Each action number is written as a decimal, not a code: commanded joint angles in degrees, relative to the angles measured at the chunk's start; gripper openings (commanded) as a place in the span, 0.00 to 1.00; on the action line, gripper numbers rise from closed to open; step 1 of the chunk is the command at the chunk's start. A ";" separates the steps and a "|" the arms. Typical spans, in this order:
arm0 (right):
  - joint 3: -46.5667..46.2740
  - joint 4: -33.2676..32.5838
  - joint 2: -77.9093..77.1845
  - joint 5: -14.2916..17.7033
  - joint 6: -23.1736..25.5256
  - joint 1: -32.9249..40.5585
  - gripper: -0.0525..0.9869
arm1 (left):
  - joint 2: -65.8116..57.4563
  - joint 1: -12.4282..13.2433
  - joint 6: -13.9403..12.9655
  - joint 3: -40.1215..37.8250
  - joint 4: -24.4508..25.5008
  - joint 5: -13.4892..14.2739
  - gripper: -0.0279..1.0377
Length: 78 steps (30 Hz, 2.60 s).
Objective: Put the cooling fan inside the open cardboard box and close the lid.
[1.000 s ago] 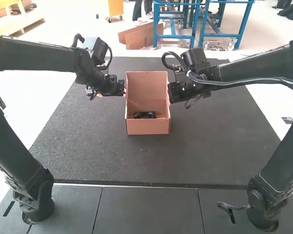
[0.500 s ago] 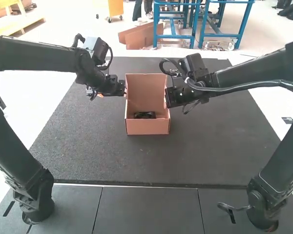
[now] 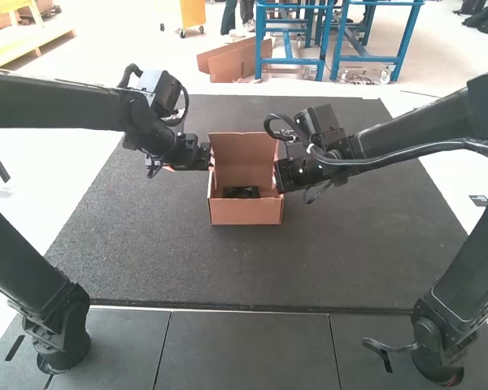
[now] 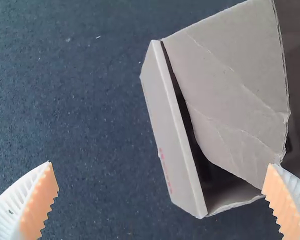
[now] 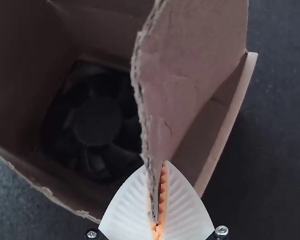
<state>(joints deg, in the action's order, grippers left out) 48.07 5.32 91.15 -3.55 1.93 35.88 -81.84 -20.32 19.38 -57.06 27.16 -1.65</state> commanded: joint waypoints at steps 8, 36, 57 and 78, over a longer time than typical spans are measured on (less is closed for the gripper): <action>-1.49 0.13 -1.33 2.23 -1.76 2.97 0.03 | 2.83 -0.78 -1.09 1.16 2.64 -1.16 0.94; 10.11 -15.69 -13.55 2.76 -0.53 -2.66 0.93 | 3.44 4.85 -5.75 -8.86 1.32 7.45 0.94; 5.36 -12.70 -26.64 -2.34 1.14 -8.81 0.92 | -15.54 -8.78 -5.49 -22.13 3.43 5.52 0.94; 9.58 -29.84 -25.76 -10.77 2.20 -9.25 0.92 | -17.21 -12.99 -5.14 -13.08 4.40 2.62 0.94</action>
<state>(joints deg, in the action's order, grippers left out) 55.57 -23.97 65.67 -12.78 3.73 27.11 -98.37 -31.83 14.22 -71.00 32.38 1.83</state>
